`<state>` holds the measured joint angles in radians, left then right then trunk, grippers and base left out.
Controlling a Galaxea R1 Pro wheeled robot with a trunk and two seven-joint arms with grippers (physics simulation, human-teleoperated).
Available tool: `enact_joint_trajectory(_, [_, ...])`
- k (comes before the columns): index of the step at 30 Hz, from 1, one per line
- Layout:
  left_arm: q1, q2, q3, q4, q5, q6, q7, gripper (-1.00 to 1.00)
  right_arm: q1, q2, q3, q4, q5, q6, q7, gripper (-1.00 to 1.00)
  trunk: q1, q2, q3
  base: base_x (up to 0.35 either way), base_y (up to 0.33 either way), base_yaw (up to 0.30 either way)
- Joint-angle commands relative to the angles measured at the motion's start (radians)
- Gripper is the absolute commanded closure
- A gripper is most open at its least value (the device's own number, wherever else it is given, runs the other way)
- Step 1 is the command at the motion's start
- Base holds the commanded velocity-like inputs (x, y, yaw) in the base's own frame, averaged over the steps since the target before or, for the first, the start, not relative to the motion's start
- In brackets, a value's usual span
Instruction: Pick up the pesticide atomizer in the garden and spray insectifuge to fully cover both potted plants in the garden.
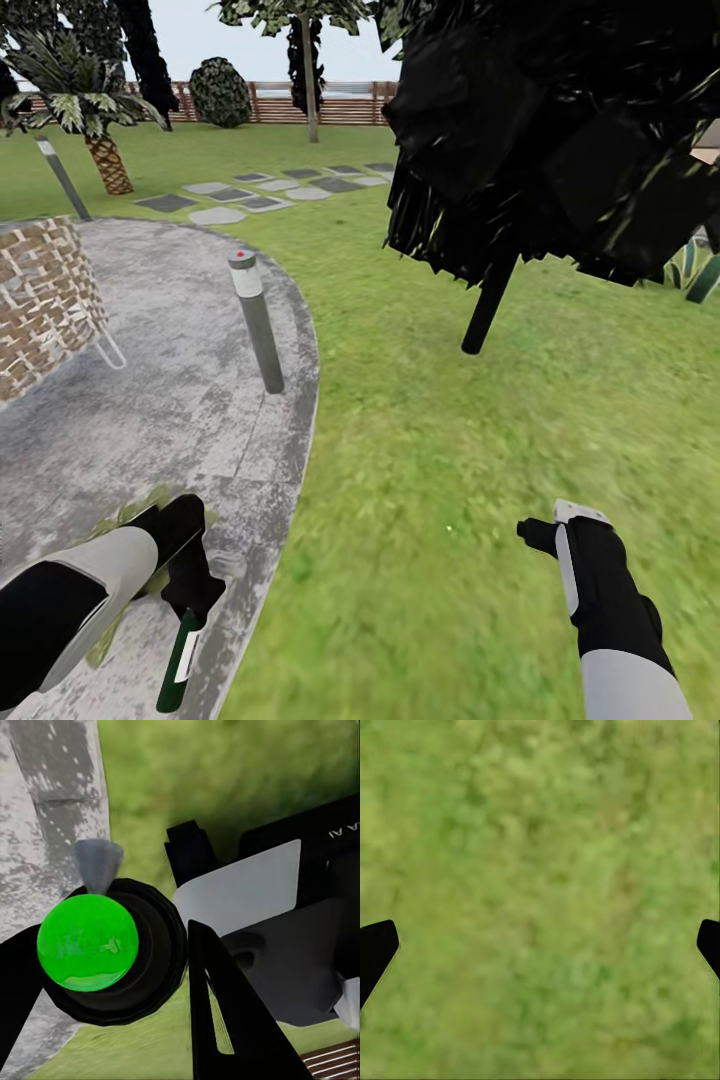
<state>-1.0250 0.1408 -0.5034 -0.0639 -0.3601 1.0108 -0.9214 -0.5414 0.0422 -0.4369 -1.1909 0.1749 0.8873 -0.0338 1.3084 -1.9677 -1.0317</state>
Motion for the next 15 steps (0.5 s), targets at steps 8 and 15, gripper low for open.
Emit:
enact_joint_trajectory(8, [0.012, 0.000, 0.000, -0.002, -0.011, 0.005, -0.009, 1.00, -0.001, 0.001, 0.000, 0.000, 0.004, 0.004, 0.002, -1.00, 0.000, 0.000, -0.011, 0.091, -0.076, 0.197])
enact_joint_trajectory(15, [0.013, 0.000, 0.000, -0.002, -0.011, 0.005, -0.009, 1.00, -0.001, 0.001, 0.000, 0.000, 0.004, 0.004, 0.002, -1.00, 0.000, 0.000, -0.020, 0.001, -0.001, 0.198])
